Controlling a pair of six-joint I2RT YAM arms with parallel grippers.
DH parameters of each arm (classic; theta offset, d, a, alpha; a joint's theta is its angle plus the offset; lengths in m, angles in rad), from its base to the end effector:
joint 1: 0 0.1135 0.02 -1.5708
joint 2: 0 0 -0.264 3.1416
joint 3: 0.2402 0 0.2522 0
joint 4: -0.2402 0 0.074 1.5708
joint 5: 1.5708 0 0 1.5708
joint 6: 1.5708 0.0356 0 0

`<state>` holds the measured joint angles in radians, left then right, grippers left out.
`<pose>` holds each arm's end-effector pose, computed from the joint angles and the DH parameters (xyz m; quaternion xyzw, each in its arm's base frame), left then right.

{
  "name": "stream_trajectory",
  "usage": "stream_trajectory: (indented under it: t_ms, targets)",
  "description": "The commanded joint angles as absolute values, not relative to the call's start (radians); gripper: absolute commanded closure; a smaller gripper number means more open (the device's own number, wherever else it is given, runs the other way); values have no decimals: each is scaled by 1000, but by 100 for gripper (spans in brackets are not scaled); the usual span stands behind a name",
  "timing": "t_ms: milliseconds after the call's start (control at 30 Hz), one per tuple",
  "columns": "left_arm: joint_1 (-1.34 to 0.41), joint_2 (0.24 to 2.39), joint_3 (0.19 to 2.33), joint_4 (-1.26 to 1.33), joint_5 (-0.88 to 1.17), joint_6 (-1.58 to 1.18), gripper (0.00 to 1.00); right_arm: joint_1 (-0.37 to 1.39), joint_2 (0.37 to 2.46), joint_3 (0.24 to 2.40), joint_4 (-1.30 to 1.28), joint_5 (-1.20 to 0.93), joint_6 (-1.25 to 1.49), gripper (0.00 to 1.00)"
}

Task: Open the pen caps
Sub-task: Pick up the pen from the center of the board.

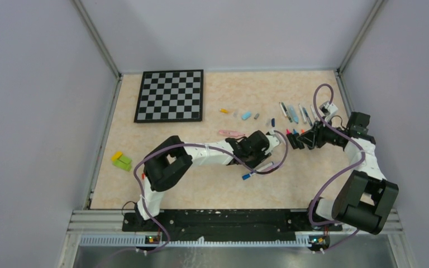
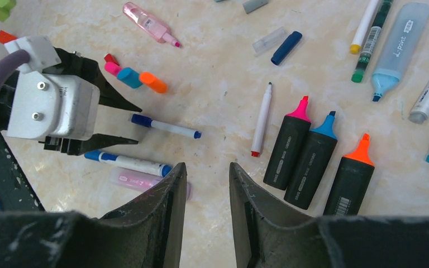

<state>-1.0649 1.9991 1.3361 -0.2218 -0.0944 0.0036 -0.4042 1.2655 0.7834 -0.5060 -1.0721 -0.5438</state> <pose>0.2108 -0.3736 0.1655 0.4653 0.8177 -0.1317 0.3122 0.2289 -0.0639 0.2289 -0.2038 0.8113 0.3226 0.4430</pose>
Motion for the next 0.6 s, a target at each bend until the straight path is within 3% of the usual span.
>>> stream_trajectory:
  t_ms: [0,300,567]
  targets:
    - [-1066,2019,1391,-258,-127,17,51,-413,1252,793,-506,-1116,-578,67]
    - [-1062,2052,1416,-283,-115,27,61,-413,1256,793,-514,-1120,-583,67]
    - [-1060,2060,1409,-307,-93,5,77,-413,1258,795,-520,-1126,-588,67]
